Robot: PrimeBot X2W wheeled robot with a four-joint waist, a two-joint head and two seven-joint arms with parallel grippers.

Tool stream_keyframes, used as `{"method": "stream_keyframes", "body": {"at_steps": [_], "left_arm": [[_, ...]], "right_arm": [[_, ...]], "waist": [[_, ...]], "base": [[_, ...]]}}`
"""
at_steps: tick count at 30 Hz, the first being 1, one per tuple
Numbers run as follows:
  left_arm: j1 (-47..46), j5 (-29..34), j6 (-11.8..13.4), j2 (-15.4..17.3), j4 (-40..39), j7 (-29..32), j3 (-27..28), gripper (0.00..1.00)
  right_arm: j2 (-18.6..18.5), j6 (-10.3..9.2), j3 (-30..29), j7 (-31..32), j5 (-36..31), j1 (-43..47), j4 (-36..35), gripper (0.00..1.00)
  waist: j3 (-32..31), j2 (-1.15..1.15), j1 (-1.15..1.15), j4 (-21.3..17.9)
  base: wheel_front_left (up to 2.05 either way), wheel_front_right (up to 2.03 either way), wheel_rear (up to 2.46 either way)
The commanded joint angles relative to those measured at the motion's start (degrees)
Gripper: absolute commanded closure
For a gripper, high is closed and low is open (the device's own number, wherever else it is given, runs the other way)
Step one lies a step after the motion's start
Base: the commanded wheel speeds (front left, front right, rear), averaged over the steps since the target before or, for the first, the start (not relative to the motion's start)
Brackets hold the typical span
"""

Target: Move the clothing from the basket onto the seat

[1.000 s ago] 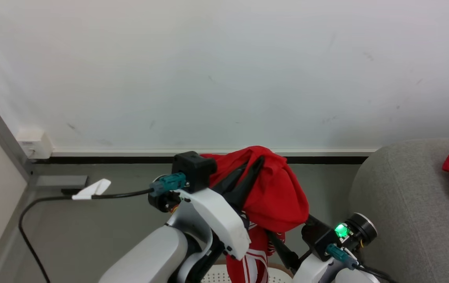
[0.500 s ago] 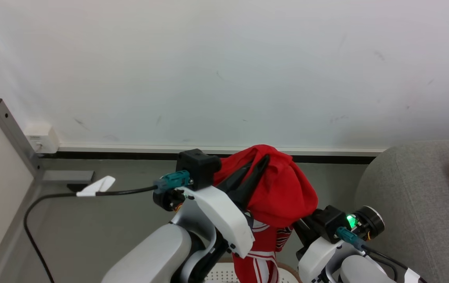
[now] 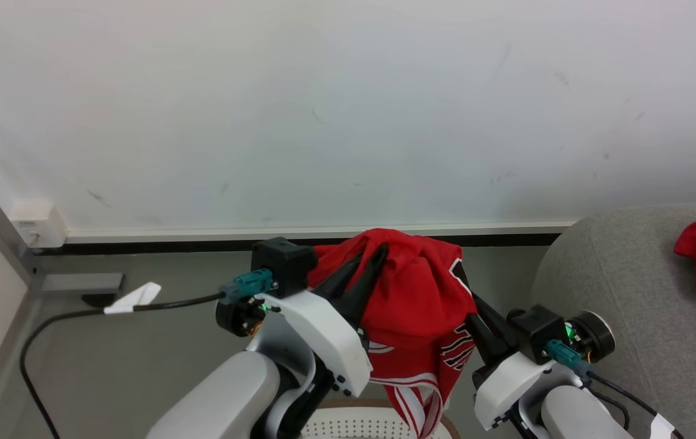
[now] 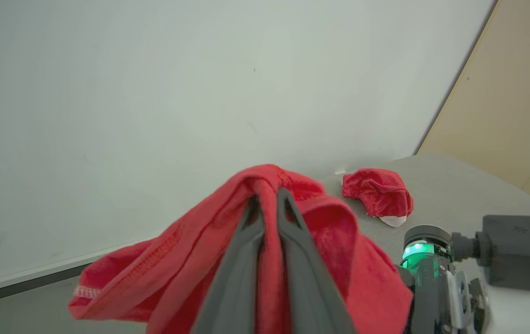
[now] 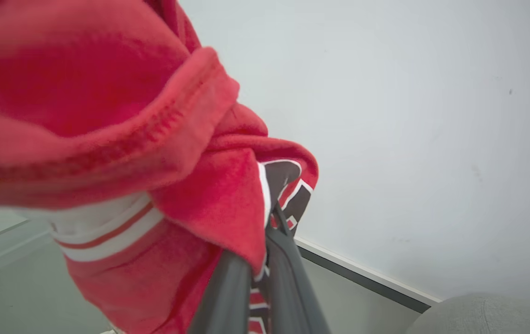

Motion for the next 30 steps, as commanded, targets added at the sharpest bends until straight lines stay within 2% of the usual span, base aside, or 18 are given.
{"method": "stream_keyframes", "body": {"at_steps": [1,19,30], "left_arm": [[0.44,-0.06,-0.12,0.48,0.18,-0.05,0.06,0.00],[2.18,0.61,-0.71,0.94,1.72,-2.44,-1.18,0.00],[2.75,0.74,-1.13,1.40,1.94,-3.56,-1.65,0.00]], "right_arm": [[-0.15,-0.15,-0.44,-0.17,-0.28,0.58,-0.29,1.00],[-0.12,-0.14,-12.08,-0.17,-5.40,-2.05,-5.10,1.00],[-0.37,-0.15,-14.74,-0.18,-7.66,-2.91,-8.47,1.00]], "waist": [[-0.03,0.00,0.00,-0.14],[0.36,0.00,0.00,-3.76],[1.16,0.00,0.00,-9.33]], "base": [[0.00,0.00,0.00],[0.00,0.00,0.00],[0.00,0.00,0.00]]}}
